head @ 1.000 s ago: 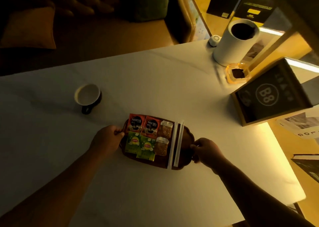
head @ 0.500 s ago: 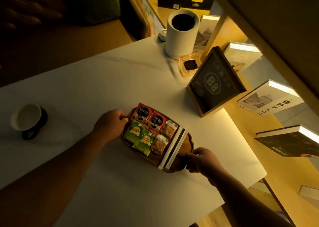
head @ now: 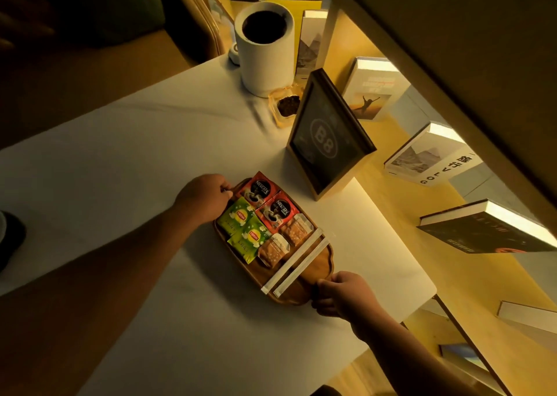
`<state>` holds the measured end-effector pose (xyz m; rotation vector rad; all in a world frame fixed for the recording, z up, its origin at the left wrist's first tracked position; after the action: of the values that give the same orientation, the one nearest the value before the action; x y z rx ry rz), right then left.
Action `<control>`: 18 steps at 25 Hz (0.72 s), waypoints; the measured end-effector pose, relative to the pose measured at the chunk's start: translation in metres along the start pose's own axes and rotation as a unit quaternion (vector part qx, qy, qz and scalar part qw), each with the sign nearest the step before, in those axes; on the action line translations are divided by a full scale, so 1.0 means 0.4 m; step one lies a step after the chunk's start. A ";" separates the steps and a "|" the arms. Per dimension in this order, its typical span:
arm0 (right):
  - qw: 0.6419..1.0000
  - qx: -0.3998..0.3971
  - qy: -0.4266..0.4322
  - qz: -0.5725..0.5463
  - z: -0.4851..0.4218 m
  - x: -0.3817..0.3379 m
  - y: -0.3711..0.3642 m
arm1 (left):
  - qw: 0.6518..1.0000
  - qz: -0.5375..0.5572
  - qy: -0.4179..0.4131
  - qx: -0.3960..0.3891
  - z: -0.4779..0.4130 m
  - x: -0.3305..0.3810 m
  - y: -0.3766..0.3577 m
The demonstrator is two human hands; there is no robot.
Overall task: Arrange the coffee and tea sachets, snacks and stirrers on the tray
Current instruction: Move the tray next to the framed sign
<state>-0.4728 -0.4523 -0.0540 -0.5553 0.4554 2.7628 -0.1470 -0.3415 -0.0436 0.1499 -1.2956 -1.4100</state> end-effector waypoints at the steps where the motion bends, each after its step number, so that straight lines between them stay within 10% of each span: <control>1: 1.000 -0.004 -0.003 -0.008 0.000 0.007 0.003 | 1.000 -0.004 -0.002 -0.003 -0.004 0.008 -0.009; 18: 0.996 0.014 -0.009 -0.083 -0.029 -0.054 0.000 | 0.999 -0.010 -0.026 0.031 -0.117 0.071 -0.011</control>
<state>-0.4498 -0.4610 -0.0551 -0.5363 0.4224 2.5977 -0.1260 -0.3919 -0.0487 0.1686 -1.3849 -1.3992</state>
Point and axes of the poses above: each hand's wrist, its own z-axis away from the middle knuckle, its own y-axis out of the back of the hand, x = y × z, the point moved 1 cm from there along -z, towards the middle knuckle, and after that the axes turned 14 degrees about z, right-handed, at the moved point
